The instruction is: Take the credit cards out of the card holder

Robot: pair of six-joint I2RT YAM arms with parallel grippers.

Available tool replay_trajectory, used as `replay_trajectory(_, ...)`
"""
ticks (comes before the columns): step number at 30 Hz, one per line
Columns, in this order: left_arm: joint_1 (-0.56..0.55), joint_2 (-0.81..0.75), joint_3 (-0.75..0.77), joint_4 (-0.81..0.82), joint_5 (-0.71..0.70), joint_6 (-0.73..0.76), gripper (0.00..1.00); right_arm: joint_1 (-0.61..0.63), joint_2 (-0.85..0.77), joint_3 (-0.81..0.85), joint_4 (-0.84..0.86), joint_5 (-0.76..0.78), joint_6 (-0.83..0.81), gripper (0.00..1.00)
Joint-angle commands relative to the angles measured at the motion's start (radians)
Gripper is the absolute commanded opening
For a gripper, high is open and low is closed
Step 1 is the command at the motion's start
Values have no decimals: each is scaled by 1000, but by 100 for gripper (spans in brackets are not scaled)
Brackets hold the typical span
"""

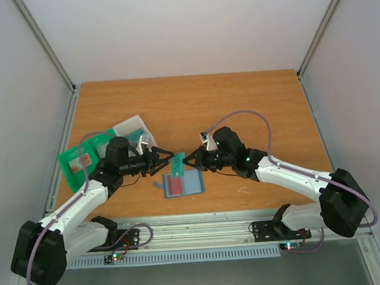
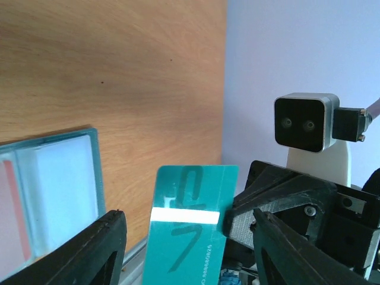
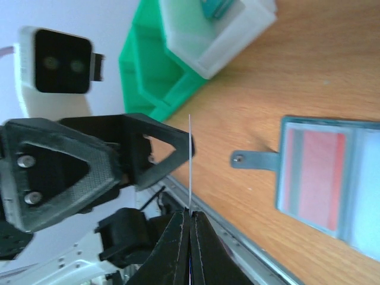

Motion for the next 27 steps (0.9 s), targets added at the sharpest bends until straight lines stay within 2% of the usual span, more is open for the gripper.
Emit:
replay_trajectory(1, 1, -36, -25, 115, 36, -60, 60, -4, -40, -8, 97, -26, 46, 1)
replay_trajectory(6, 1, -48, -43, 190, 53, -97, 59, -4, -47, -28, 143, -44, 74, 1)
replay_trajectory(9, 1, -45, -50, 228, 65, -127, 53, -3, -46, -34, 160, -51, 80, 1)
replay_trajectory(11, 1, -46, -55, 237, 67, -134, 43, -4, -44, -35, 165, -57, 80, 1)
replay_trajectory(17, 1, -57, -55, 255, 69, -143, 3, -4, -45, -40, 193, -87, 39, 2)
replay_trajectory(24, 1, -45, -59, 314, 112, -129, 0, -4, -55, -50, 199, -107, 5, 7)
replay_trajectory(27, 1, -43, -66, 362, 142, -140, 1, -4, -68, -44, 162, -109, -27, 13)
